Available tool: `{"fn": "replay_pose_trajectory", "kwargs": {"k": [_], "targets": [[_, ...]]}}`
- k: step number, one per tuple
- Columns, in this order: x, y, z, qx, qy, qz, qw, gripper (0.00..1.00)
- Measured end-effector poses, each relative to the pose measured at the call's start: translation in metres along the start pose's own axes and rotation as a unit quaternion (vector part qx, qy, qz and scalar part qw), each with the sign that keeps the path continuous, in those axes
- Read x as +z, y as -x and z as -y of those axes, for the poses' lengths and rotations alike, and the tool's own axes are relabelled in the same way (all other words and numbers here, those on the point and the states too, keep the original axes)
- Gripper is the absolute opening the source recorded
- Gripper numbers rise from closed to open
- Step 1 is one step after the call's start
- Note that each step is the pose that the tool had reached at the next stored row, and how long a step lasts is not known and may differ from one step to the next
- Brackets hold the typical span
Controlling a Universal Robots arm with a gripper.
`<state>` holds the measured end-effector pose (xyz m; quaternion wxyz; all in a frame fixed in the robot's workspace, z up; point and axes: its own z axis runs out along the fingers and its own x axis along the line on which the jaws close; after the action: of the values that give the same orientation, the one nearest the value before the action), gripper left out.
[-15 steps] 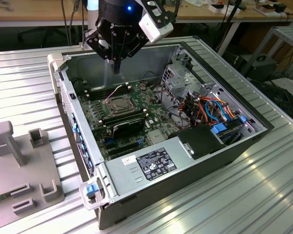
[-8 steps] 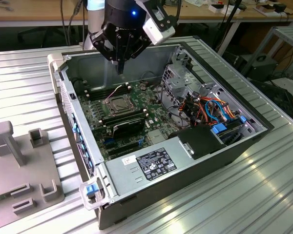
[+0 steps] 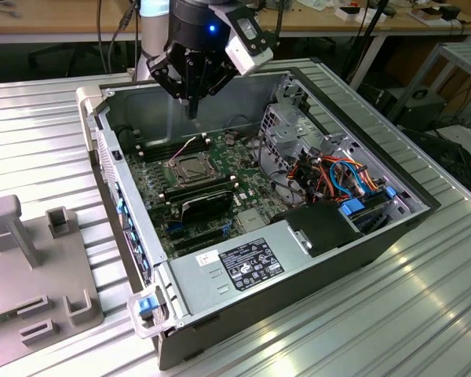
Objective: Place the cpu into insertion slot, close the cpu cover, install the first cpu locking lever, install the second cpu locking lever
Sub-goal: 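Install the first cpu locking lever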
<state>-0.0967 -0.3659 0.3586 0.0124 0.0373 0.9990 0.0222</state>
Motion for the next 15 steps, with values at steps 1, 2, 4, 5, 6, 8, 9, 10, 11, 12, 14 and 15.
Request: {"fn": "replay_pose_trajectory", "kwargs": {"k": [1,2,4,5,6,8,9,10,11,12,14,15], "targets": [[0.0028,0.0004,-0.0007,0.0,0.0,0.0,1.0,0.11],[0.0044,0.0007,-0.0012,0.0,-0.0001,-0.0001,1.0,0.11],[0.0107,0.002,-0.0029,0.0,-0.0001,-0.0001,1.0,0.11],[0.0128,0.0024,-0.0035,0.0,0.0,-0.0001,1.0,0.11],[0.0147,0.0028,-0.0041,0.0,-0.0001,-0.0001,1.0,0.11],[0.0191,0.0038,-0.0055,0.0,-0.0001,-0.0001,1.0,0.11],[0.0216,0.0043,-0.0063,0.0,-0.0001,-0.0001,1.0,0.11],[0.0235,0.0047,-0.0069,0.0,0.0,0.0,1.0,0.11],[0.0285,0.0056,-0.0083,0.0,-0.0001,-0.0001,1.0,0.11],[0.0311,0.006,-0.009,0.0,-0.0001,-0.0001,1.0,0.11],[0.0363,0.0062,-0.0104,0.0,-0.0001,-0.0001,1.0,0.11],[0.0392,0.0063,-0.0112,0.0,-0.0001,-0.0002,1.0,0.11]]}}
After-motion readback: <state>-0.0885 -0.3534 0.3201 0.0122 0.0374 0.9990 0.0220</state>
